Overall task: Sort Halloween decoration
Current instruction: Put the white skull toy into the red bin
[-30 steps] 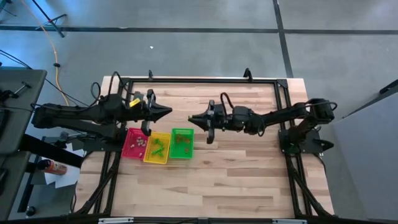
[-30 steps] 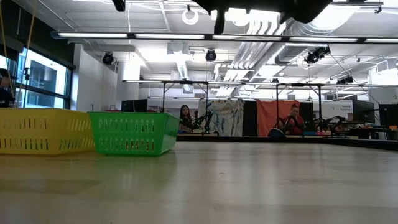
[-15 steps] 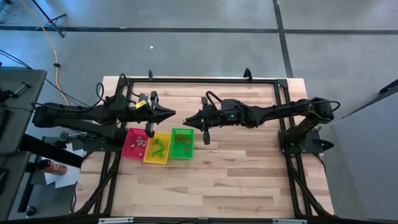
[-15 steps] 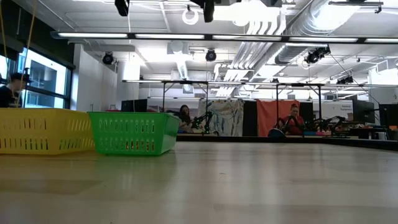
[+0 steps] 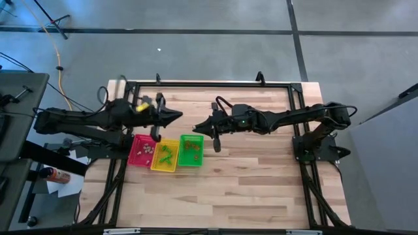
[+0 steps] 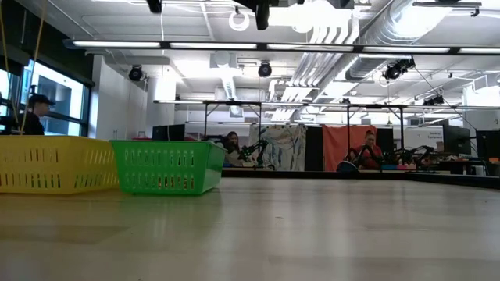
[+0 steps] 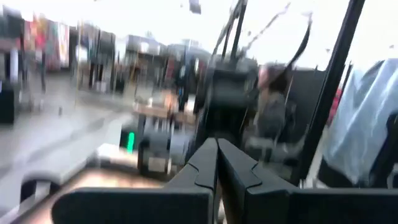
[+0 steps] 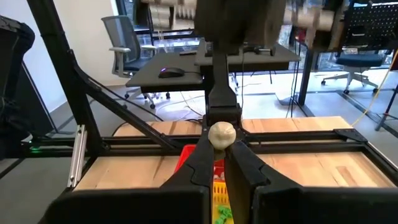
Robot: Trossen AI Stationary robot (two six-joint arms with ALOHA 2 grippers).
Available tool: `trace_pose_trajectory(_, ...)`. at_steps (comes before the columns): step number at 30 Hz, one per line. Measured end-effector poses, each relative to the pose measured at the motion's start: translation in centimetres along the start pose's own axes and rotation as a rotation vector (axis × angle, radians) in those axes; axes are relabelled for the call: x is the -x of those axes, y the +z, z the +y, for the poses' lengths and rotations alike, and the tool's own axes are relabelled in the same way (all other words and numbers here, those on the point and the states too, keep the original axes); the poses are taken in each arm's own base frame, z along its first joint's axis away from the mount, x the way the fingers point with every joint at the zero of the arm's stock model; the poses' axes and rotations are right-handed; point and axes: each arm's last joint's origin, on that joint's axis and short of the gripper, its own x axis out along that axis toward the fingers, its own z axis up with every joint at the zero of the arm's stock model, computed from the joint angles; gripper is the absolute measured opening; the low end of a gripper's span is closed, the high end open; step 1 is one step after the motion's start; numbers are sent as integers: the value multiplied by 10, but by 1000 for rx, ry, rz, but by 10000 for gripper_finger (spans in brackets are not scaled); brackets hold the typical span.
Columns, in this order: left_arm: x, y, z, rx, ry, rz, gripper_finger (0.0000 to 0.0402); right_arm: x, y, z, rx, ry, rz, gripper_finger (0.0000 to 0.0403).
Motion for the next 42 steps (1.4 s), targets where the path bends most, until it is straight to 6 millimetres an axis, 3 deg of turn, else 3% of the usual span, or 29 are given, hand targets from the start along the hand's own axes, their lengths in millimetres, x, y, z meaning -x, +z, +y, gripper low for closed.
trace_pose_trajectory(4, 4, 16, -3, -65, -17, -146, 0, -7, -10, -1, -6, 11, 31, 12)
trace_pose_trajectory(8, 7, 22, -2, -71, 30, -200, 0, -26, -34, -3, -54, 13, 53, 12)
trace_pose_trajectory(13, 9, 24, -1, 67, 51, -226, 0, -59, -74, -6, -184, 15, 43, 12)
trace_pose_trajectory(16, 9, 26, -1, 200, 49, -251, 0, -84, -86, -6, -231, 26, 49, 12)
trace_pose_trajectory(22, 12, 34, -2, 315, 9, -339, 0, -141, -89, -6, -229, 103, -4, 12)
trace_pose_trajectory(29, 14, 40, -3, 400, -29, -403, 0, -191, -96, -30, -343, 101, -83, 12)
trace_pose_trajectory(35, 14, 40, -3, 418, -31, -398, 0, -215, -103, -38, -403, 109, -131, 12)
trace_pose_trajectory(42, 13, 39, -3, 383, -22, -393, 0, -227, -116, -32, -387, 91, -86, 12)
